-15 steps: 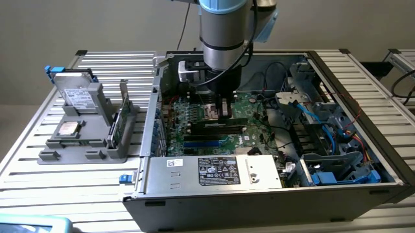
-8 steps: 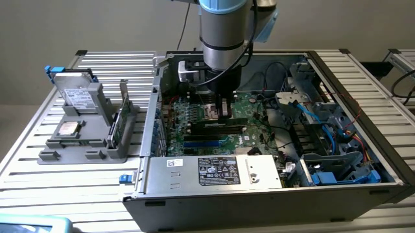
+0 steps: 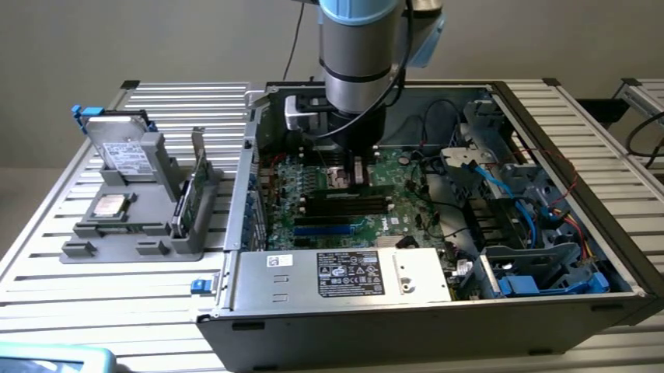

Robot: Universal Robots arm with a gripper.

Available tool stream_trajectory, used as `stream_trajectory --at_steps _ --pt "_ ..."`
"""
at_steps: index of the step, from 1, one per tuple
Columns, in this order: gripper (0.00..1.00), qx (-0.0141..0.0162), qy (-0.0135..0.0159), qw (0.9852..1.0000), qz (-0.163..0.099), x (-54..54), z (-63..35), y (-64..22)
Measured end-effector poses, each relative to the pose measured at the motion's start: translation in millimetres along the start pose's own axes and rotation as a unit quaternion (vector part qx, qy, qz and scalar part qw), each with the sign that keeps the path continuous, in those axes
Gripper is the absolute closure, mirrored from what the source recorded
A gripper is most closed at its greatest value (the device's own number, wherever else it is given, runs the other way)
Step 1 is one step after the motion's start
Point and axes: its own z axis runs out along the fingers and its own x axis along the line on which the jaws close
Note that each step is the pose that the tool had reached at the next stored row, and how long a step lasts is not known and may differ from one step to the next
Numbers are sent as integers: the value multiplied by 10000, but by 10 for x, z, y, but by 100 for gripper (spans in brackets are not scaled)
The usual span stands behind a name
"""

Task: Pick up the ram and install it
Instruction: 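Insert the ram into the slot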

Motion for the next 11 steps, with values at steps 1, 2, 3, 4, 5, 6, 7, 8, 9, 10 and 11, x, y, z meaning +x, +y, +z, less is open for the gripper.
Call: stream_trajectory --at_steps 1,2,3,4,5,6,7,8,9,10,11 --pt "88 -25 -34 10000 3 5 -2 0" --pt "88 -58 -59 10000 7 10 -5 0" --pt "88 -100 -69 9999 13 13 -6 0" --pt "88 -145 -74 9999 21 14 -6 0" --pt "88 -183 -75 9998 30 16 -6 0" --pt "88 -218 -73 9997 39 18 -7 0" --pt "88 -255 -71 9996 48 19 -7 0" --pt "88 -290 -71 9995 55 22 -7 0" --pt "88 -317 -68 9995 61 23 -8 0" --pt "88 -338 -67 9994 66 24 -8 0" --pt "88 -355 -66 9993 69 24 -8 0"
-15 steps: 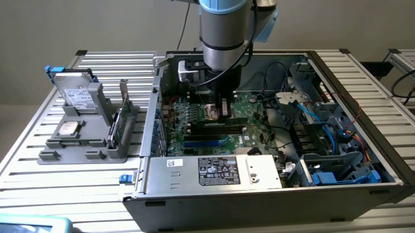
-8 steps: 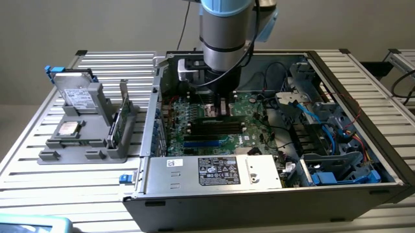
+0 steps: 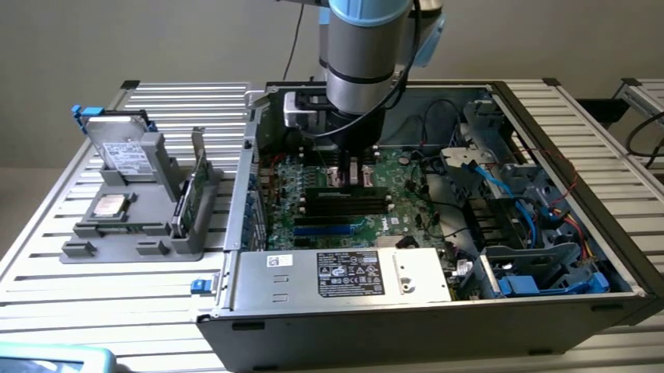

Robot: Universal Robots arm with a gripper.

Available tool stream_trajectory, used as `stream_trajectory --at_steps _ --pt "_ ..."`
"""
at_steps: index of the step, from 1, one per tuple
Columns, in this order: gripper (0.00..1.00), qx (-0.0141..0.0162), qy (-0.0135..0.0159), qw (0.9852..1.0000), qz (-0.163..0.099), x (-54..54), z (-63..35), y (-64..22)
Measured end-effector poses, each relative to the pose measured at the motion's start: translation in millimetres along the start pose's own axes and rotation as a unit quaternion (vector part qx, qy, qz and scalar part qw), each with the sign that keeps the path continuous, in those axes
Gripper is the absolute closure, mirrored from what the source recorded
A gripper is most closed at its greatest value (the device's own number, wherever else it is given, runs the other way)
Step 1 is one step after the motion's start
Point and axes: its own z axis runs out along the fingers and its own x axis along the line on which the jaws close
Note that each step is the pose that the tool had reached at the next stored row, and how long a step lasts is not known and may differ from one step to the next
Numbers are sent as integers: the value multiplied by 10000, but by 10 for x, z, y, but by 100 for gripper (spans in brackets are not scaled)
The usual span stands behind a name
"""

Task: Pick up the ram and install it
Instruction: 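Insert the ram into the slot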

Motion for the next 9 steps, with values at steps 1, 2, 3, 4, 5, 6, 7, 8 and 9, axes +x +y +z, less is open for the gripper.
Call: stream_trajectory --at_steps 1,2,3,4,5,6,7,8,9 --pt "88 -6 0 10000 2 0 0 0" --pt "88 -6 0 10000 2 0 1 0" --pt "88 -6 2 10000 2 0 1 0" --pt "88 -5 6 10000 2 0 2 -1" --pt "88 -5 14 10000 2 -1 3 -1" --pt "88 -4 32 10000 1 0 2 -1" --pt "88 -4 59 10000 2 0 1 -1" --pt "88 -2 92 10000 3 0 1 -1" --pt "88 -1 117 9999 3 0 2 -1"
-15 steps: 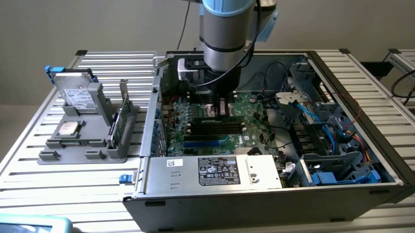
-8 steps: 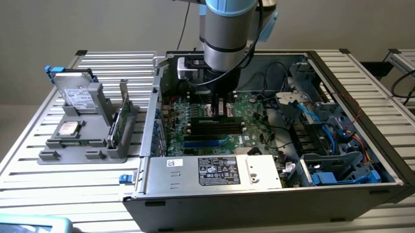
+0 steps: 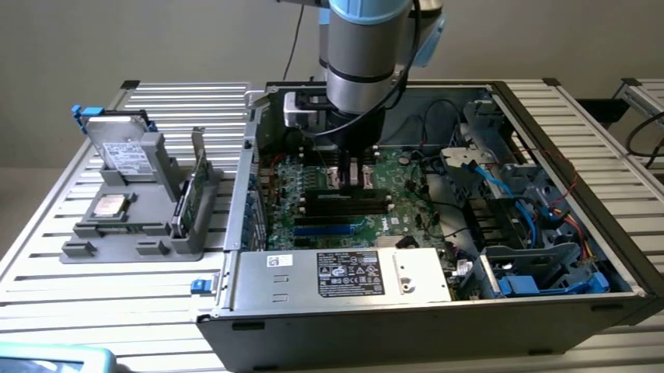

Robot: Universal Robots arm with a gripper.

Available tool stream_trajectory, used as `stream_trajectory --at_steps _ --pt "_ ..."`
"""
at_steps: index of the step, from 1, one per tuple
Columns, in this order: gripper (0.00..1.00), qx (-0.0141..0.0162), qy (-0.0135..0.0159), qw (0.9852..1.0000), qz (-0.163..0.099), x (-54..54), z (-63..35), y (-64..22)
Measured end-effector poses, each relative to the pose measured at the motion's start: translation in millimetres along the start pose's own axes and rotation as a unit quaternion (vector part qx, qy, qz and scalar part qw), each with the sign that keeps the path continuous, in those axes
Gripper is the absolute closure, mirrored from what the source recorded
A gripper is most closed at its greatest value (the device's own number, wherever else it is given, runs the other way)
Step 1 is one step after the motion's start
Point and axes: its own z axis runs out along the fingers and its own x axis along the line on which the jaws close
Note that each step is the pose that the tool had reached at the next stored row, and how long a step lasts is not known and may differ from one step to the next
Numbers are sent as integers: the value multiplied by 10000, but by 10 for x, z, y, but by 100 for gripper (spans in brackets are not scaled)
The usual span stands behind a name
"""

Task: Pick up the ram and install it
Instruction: 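Insert the ram into the slot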

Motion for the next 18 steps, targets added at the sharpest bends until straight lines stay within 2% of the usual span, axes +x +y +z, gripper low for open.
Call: stream_trajectory --at_steps 2,5,11,18 --pt "88 1 39 10000 0 0 0 -1" --pt "88 2 67 10000 1 0 -1 -2" --pt "88 4 88 10000 1 0 0 -9" --pt "88 4 88 10000 1 5 18 -14"
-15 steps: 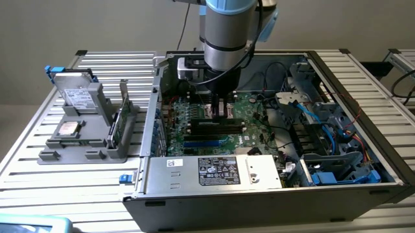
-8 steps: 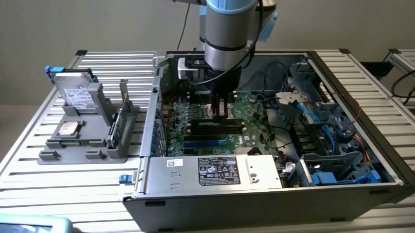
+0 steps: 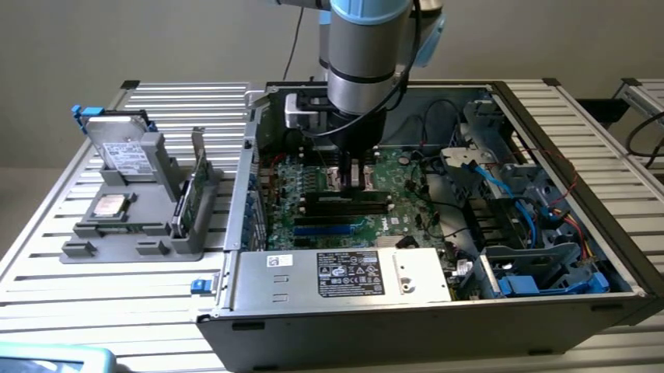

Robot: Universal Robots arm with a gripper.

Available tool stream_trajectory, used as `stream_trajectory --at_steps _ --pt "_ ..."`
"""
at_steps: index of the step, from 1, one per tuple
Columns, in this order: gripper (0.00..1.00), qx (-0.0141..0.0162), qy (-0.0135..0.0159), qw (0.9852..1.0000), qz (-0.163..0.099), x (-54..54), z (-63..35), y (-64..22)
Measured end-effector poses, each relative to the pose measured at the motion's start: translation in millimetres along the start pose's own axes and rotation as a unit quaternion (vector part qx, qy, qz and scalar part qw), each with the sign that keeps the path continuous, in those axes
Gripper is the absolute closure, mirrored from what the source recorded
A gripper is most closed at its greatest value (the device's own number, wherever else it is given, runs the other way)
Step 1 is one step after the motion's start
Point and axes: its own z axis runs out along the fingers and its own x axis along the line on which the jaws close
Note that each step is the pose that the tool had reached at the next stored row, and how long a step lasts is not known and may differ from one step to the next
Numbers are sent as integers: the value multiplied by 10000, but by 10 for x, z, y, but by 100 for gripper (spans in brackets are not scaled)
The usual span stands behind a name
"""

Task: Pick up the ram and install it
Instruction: 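Insert the ram into the slot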

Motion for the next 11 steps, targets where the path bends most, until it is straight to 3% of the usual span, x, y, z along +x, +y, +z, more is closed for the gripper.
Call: stream_trajectory --at_steps 11 --pt "88 0 1 10000 0 29 29 -13"
